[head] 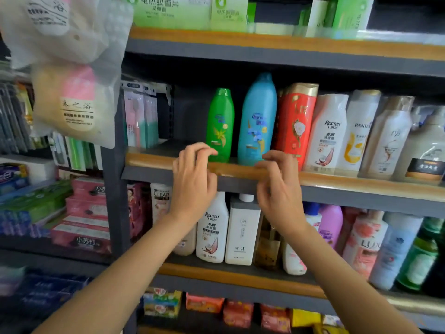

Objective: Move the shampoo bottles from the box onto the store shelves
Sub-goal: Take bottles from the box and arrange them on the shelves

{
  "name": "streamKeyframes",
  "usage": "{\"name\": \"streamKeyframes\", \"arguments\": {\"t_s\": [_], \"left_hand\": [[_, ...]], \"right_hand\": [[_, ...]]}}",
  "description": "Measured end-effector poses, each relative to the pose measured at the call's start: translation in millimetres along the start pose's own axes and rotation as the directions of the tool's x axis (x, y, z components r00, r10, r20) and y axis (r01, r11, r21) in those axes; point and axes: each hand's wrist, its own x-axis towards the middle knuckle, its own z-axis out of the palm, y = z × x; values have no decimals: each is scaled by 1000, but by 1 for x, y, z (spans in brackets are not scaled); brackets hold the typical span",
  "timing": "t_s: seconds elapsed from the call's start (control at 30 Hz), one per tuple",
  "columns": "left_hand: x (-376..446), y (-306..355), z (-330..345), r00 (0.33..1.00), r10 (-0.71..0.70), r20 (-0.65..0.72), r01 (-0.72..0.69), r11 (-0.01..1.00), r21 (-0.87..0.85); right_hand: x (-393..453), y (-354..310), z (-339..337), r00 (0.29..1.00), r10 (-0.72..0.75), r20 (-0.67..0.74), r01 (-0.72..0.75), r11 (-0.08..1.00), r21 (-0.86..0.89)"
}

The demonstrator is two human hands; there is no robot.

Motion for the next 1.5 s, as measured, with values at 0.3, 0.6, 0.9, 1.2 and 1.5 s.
{"name": "streamKeyframes", "arguments": {"t_s": [0.3, 0.6, 0.9, 1.2, 1.5], "left_hand": [[-107, -41, 1, 903, -64, 426, -47, 968, 246], [-134, -68, -2, 733, -538, 417, 487, 842, 231], [-113, -100, 9, 650, -564, 508, 644, 764, 24], [-96, -115, 38, 556, -581, 595, 743, 668, -42], [-101, -130, 28, 498, -573, 651, 796, 599, -82]], "right_hand": [[-114, 12, 31, 874, 141, 466, -85, 987, -138], [-108, -44, 73, 659, 167, 733, -242, 970, -3], [-71, -64, 121, 684, 276, 675, -325, 944, -57], [-59, -72, 151, 547, 422, 723, -492, 861, -131], [-68, -89, 166, 547, 444, 709, -538, 836, -108]]}}
